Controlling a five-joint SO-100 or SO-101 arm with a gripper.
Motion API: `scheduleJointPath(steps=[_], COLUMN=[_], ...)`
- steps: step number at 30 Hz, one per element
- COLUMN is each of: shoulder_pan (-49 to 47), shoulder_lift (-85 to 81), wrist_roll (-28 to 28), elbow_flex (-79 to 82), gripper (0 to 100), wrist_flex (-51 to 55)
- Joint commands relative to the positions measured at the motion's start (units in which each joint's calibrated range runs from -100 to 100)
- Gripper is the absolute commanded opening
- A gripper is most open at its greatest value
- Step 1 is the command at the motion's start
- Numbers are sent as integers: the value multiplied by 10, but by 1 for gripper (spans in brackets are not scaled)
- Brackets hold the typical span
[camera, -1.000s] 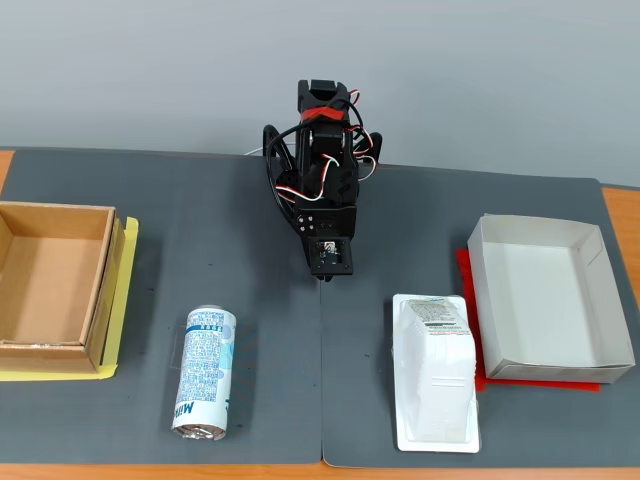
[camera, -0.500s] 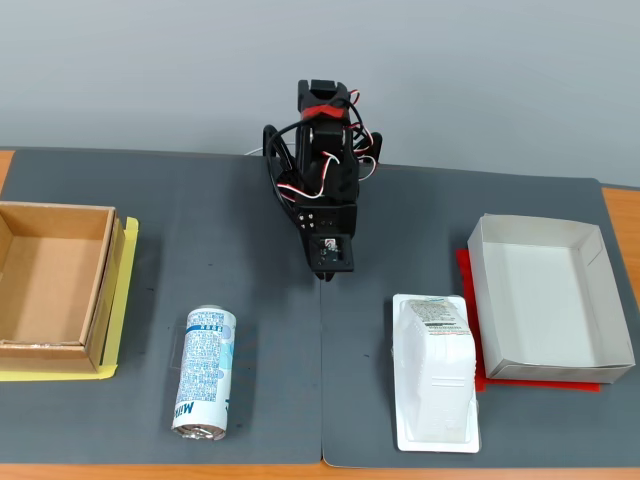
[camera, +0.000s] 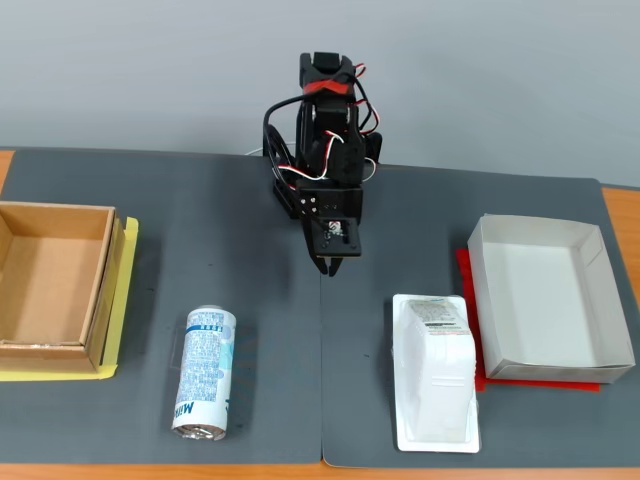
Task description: Pick the can and put it in the brown box
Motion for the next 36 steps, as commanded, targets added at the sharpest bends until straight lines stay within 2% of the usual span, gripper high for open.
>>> scheduleJointPath(steps=[1, 5, 20, 36], shoulder_pan=[3, 5, 175, 210], shoulder_lift=[82, 133, 346, 555], wrist_roll=[2, 6, 138, 140], elbow_flex=[-103, -170, -368, -601], gripper=[1, 1, 1, 2], wrist_flex=[-13, -13, -14, -14])
